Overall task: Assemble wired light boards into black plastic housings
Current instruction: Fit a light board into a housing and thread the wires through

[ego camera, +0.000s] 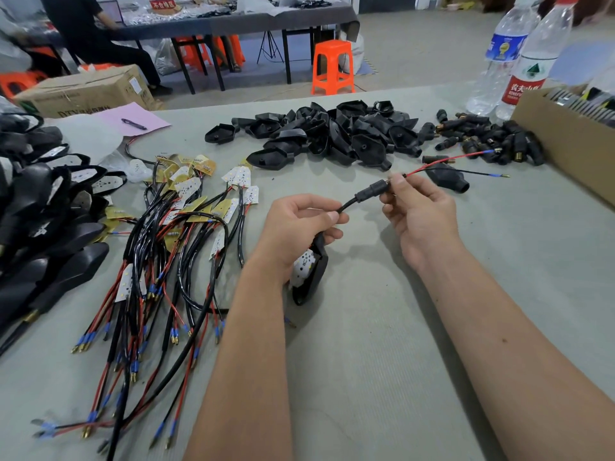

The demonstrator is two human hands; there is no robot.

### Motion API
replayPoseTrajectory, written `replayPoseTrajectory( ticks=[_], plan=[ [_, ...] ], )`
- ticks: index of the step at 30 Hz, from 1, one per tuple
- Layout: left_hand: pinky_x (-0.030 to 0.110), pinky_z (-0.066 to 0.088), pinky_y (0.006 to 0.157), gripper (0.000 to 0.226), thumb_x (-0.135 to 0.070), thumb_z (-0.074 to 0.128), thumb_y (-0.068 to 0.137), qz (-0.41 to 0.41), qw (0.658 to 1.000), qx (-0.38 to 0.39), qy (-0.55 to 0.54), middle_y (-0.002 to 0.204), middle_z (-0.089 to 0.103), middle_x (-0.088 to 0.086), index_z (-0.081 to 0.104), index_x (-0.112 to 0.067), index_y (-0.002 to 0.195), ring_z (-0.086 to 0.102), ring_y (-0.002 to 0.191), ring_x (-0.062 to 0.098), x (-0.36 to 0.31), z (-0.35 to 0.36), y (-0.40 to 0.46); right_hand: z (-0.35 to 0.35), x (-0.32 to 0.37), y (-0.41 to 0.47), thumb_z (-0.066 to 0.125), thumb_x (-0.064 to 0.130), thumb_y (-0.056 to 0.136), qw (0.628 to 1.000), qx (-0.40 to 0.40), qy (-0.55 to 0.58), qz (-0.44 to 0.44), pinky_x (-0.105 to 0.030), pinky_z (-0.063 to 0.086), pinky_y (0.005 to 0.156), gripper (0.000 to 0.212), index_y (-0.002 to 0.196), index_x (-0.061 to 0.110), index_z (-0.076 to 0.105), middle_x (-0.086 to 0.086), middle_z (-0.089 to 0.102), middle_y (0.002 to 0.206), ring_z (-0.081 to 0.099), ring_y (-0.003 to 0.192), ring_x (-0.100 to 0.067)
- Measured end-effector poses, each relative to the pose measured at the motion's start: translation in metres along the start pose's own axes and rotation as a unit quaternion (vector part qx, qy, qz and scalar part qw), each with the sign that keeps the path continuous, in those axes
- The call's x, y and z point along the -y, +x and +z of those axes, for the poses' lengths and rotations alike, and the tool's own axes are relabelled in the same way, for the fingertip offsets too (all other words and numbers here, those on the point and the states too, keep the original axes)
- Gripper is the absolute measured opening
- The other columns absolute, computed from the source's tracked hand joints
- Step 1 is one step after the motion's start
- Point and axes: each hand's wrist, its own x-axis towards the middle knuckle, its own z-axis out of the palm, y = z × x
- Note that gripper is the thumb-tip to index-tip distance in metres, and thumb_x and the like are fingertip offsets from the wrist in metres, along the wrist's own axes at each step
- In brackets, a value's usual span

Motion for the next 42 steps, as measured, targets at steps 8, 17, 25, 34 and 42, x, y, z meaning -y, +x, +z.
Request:
replayPoseTrajectory(
  ticks=[8, 17, 25, 34, 42],
  plan=[
    [0.035, 0.06, 0.08, 0.009, -0.008, 0.074, 0.091, -0.009, 0.998, -0.012, 0.066, 0.092, 0.078, 0.015, 0.074, -0.004, 0.1, 0.071, 0.073, 0.022, -0.007, -0.009, -0.004, 0.002, -0.002, 0.003, 0.069, 0.01, 0.098, 0.997, -0.053, -0.017, -0.048, -0.024, 0.052, 0.054, 0.016, 0.082, 0.013, 0.067, -0.002, 0.072, 0.076, 0.07, 0.067, -0.02],
    [0.036, 0.059, 0.09, 0.014, -0.007, 0.082, 0.083, -0.004, 0.993, 0.012, 0.118, 0.09, 0.079, 0.012, 0.075, -0.006, 0.095, 0.076, 0.08, 0.021, -0.01, -0.013, -0.008, 0.001, -0.001, 0.0, 0.064, 0.019, 0.101, 0.987, -0.097, -0.08, -0.103, -0.024, 0.051, 0.046, 0.016, 0.085, 0.016, 0.065, 0.002, 0.072, 0.065, 0.074, 0.06, -0.022],
    [0.022, 0.052, 0.069, 0.014, -0.021, 0.084, 0.082, 0.034, 0.981, -0.086, 0.169, 0.08, 0.079, -0.002, 0.076, -0.016, 0.092, 0.069, 0.073, 0.01, -0.007, -0.019, -0.004, 0.001, -0.004, 0.002, 0.033, 0.024, 0.112, 0.983, -0.114, -0.111, -0.093, -0.026, 0.048, 0.039, 0.018, 0.1, 0.02, 0.046, -0.004, 0.074, 0.067, 0.073, 0.055, -0.027],
    [0.02, 0.054, 0.07, 0.017, -0.013, 0.088, 0.078, 0.085, 0.98, -0.079, 0.163, 0.08, 0.076, 0.004, 0.074, -0.011, 0.086, 0.068, 0.072, 0.009, 0.001, -0.012, 0.001, 0.005, -0.003, -0.003, 0.069, 0.012, 0.098, 0.999, 0.033, -0.028, -0.033, -0.023, 0.05, 0.055, 0.002, 0.096, 0.012, 0.07, -0.01, 0.075, 0.086, 0.066, 0.066, -0.016],
    [0.017, 0.053, 0.065, 0.022, -0.008, 0.091, 0.071, 0.135, 0.972, -0.105, 0.159, 0.081, 0.077, 0.004, 0.073, -0.016, 0.081, 0.069, 0.072, 0.008, 0.002, -0.012, 0.003, 0.006, -0.002, -0.006, 0.07, 0.008, 0.096, 0.998, 0.06, -0.027, -0.009, -0.02, 0.052, 0.058, 0.005, 0.098, 0.008, 0.075, -0.003, 0.076, 0.086, 0.068, 0.071, -0.012]
  ],
)
